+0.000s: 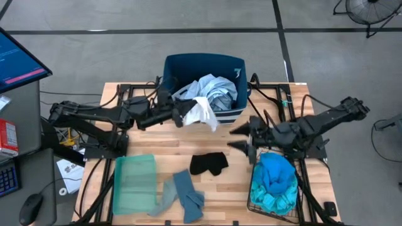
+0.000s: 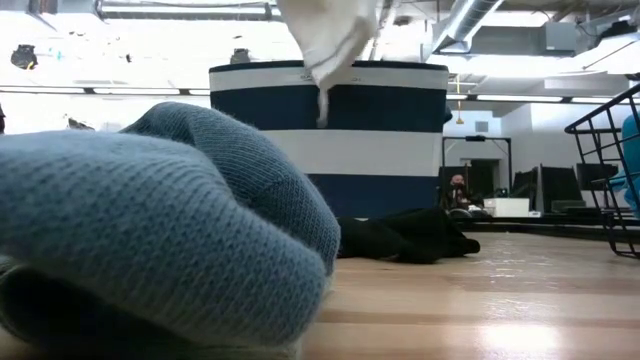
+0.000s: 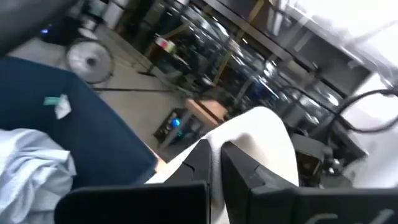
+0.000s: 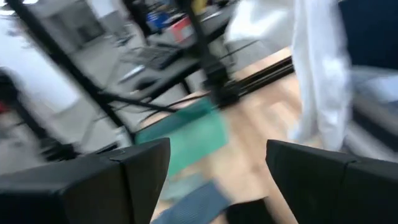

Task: Pick & Place Cloths
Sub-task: Put the white shorts into the wire basket

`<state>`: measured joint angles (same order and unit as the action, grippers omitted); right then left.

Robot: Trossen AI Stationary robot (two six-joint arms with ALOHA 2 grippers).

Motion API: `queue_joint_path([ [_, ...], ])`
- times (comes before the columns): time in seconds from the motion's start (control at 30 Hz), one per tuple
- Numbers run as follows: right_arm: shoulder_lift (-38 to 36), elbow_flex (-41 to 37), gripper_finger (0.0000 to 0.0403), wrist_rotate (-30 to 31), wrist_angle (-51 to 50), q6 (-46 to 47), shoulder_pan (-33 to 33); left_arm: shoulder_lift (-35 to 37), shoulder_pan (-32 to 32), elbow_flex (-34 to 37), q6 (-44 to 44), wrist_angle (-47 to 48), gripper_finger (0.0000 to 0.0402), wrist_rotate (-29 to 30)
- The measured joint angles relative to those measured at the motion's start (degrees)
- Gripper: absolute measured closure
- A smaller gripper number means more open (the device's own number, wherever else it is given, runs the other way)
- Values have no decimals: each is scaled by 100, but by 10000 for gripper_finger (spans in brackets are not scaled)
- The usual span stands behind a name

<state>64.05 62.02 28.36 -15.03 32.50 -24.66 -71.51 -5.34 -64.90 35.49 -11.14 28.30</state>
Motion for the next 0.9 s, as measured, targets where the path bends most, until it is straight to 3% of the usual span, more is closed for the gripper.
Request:
queue_joint_path([
  [0.1,0,87,143,126,-124,-279,390,-27,1,2,213,34,401,223],
  [0.5,0,103,143,99,-92,-1813,1411,-74,0,2,275,19,401,185],
  [0.9,517,112,143,-574,820,-2412,1872,-74,28,2,233,24,401,185],
])
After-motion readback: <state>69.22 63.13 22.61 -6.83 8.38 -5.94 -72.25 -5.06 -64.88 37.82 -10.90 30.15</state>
